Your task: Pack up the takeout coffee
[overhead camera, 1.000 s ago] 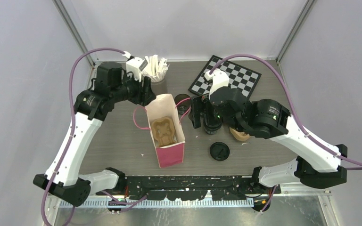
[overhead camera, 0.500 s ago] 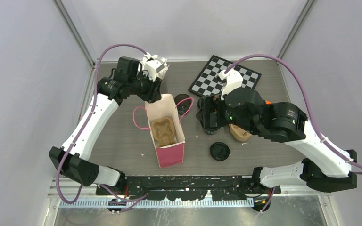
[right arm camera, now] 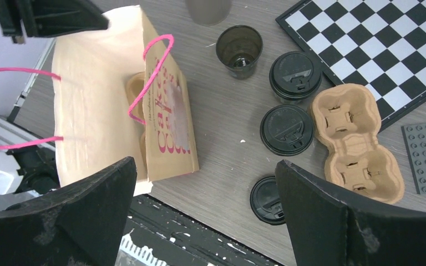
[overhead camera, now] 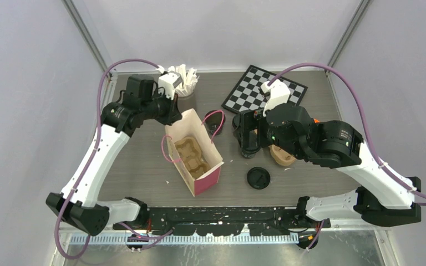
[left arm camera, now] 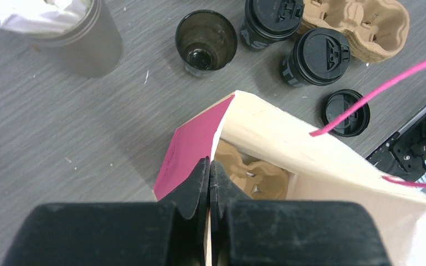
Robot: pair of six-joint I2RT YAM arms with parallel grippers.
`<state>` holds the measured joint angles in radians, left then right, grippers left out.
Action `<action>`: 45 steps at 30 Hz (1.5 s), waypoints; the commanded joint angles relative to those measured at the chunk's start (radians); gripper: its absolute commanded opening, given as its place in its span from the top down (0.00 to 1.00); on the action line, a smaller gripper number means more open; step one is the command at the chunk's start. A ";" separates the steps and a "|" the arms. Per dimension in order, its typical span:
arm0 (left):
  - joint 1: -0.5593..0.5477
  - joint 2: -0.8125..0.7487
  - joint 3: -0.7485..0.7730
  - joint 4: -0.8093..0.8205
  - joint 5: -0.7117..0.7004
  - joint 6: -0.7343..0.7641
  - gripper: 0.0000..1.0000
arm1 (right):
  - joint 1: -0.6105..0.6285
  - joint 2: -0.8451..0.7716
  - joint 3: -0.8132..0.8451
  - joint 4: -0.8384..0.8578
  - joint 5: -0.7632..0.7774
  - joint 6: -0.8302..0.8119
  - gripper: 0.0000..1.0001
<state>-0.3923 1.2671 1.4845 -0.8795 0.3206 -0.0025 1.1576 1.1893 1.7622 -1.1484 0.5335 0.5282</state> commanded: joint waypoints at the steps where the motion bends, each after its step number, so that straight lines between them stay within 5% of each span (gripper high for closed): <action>1: 0.003 -0.080 -0.057 0.037 -0.078 -0.126 1.00 | 0.000 -0.023 -0.008 0.007 0.070 0.020 0.00; 12: 0.003 -0.178 -0.161 0.149 -0.112 -0.354 0.99 | -0.049 0.084 0.081 -0.173 0.209 0.064 0.00; 17: 0.003 -0.190 -0.124 0.093 -0.127 -0.361 0.79 | -0.267 0.125 0.095 -0.249 0.059 0.023 0.00; 26: 0.003 -0.201 0.000 -0.010 -0.166 -0.363 0.41 | -0.520 0.061 -0.100 -0.103 -0.097 -0.016 0.02; 38: 0.003 -0.265 0.053 -0.156 -0.176 -0.361 0.35 | -0.671 0.095 -0.380 0.210 -0.332 -0.114 0.15; 45: 0.003 -0.327 0.019 -0.224 -0.227 -0.423 0.35 | -0.679 0.180 -0.457 0.318 -0.573 -0.270 0.13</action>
<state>-0.3923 0.9867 1.5032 -1.0607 0.1341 -0.3859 0.4755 1.3369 1.3281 -0.9699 0.1429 0.3759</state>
